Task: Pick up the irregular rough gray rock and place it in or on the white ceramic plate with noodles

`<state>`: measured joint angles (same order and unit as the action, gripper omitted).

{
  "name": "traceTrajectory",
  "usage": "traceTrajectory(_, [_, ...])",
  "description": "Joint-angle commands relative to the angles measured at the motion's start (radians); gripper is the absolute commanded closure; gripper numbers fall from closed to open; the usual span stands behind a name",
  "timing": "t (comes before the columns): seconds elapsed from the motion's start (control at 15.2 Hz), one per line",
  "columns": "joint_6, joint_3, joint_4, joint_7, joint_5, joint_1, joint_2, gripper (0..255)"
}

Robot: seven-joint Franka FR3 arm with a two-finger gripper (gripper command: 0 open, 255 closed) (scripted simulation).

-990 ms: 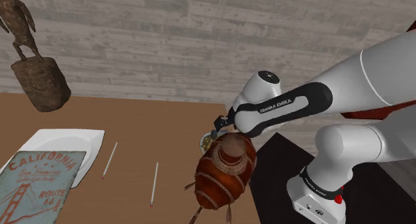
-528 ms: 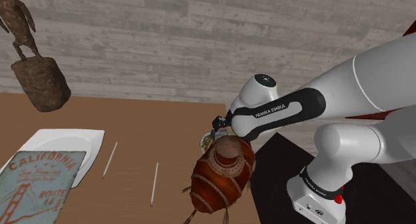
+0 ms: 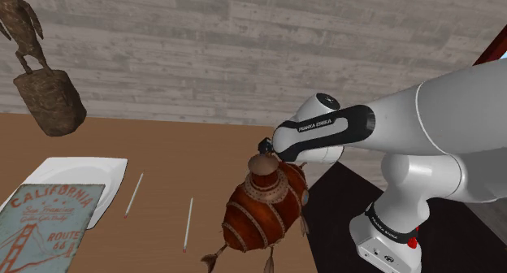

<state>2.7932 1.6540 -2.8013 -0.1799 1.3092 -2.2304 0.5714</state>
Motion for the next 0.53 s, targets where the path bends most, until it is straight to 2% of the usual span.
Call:
traceTrajectory(0.0, [-0.060, -0.051, -0.010, 0.047, -0.156, 0.018, 0.038, 0])
traceTrajectory(0.07, [-0.056, -0.055, -0.013, 0.044, -0.151, 0.011, 0.038, 255])
traceTrajectory(0.13, [-0.045, -0.086, -0.002, 0.042, -0.143, 0.034, 0.029, 255])
traceTrajectory(0.2, [-0.050, -0.070, -0.013, 0.035, -0.143, 0.008, 0.037, 255])
traceTrajectory(0.33, [-0.055, -0.074, -0.009, 0.019, -0.149, 0.004, 0.043, 255])
traceTrajectory(0.4, [-0.041, -0.100, -0.003, 0.029, -0.137, 0.027, 0.031, 255])
traceTrajectory(0.46, [-0.009, -0.156, 0.012, 0.060, -0.109, 0.083, 0.001, 255])
